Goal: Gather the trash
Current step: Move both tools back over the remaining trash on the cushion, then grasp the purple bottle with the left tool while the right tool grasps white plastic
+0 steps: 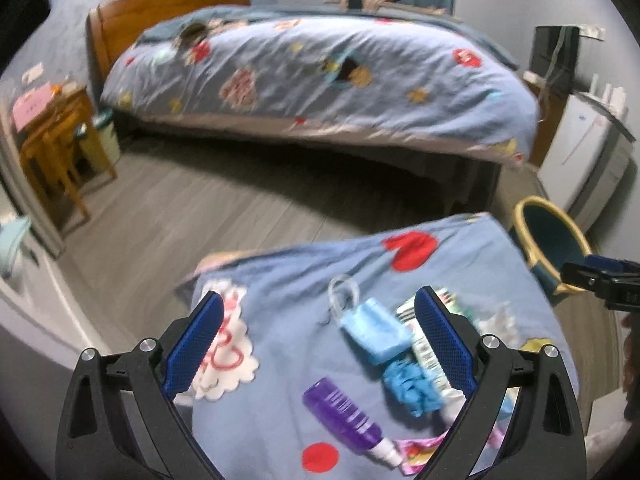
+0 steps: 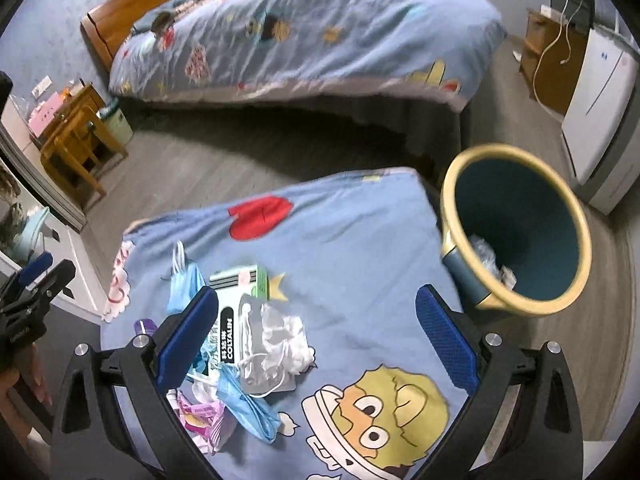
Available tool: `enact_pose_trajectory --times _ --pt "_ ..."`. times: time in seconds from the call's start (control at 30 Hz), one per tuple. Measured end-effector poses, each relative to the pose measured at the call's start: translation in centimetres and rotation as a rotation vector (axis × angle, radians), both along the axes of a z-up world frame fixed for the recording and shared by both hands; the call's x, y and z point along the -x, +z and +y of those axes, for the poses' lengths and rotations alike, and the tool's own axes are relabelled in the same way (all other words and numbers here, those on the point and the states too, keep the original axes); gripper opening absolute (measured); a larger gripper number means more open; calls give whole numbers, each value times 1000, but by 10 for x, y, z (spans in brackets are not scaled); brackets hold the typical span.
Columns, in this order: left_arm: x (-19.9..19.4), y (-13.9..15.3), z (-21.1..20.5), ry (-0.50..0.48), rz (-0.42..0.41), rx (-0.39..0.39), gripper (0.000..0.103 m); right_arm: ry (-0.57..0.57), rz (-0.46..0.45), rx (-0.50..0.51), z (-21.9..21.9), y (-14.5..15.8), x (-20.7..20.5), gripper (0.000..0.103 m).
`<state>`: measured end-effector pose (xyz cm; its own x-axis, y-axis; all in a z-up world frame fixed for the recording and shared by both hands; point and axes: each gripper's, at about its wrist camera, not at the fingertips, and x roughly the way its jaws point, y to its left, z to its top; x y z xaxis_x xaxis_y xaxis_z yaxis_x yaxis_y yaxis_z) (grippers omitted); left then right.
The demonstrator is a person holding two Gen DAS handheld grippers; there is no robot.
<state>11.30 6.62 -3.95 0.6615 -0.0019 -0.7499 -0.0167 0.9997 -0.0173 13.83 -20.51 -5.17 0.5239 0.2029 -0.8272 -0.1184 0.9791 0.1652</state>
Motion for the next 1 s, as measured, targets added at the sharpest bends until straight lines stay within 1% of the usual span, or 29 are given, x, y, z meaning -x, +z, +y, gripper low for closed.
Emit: enact_pose_trajectory --times 0.1,0.13,0.23,0.3,0.37,0.43,0.5,0.53,0.6,0.67,0.7,0.73,0.77,0.83,0.9,0.97,1.0 --pt "0 -22 10 59 72 43 95 -12 34 12 5 -16 -7 97" --pt "3 -29 11 78 84 46 95 -14 40 13 6 -19 -8 97" --pt "11 -48 5 116 112 17 95 -22 64 -2 8 -29 -13 97" --pt "15 -59 -4 115 133 -20 95 -29 76 -16 7 -31 -14 97" --pt "15 -67 -13 80 160 -57 95 -30 84 -27 10 -33 -15 97" --pt "16 -69 -19 52 179 -58 95 -20 89 -20 13 -35 -16 96" --pt "15 -73 -22 52 204 -46 95 13 110 0 20 -41 -16 88" --pt "15 -76 -23 55 220 -44 95 25 120 10 23 -43 -17 82" --pt "14 -83 -23 55 249 -39 93 52 138 28 28 -48 -16 76" --pt "13 -90 -25 50 278 -52 93 72 151 40 31 -53 -16 63" --pt "14 -93 -27 47 289 -57 92 84 162 45 33 -55 -16 60" --pt "15 -96 -27 46 301 -54 90 89 169 47 33 -57 -16 53" --pt "14 -99 -27 44 314 -47 85 93 177 45 34 -59 -16 48" --pt "13 -106 -26 44 346 -36 80 98 189 45 34 -61 -17 44" --pt "13 -112 -25 50 367 -40 78 104 195 45 34 -62 -16 40" --pt "13 -118 -23 62 391 -29 70 112 199 46 35 -62 -16 35" --pt "13 -123 -21 74 411 -7 67 116 202 46 35 -63 -16 34"
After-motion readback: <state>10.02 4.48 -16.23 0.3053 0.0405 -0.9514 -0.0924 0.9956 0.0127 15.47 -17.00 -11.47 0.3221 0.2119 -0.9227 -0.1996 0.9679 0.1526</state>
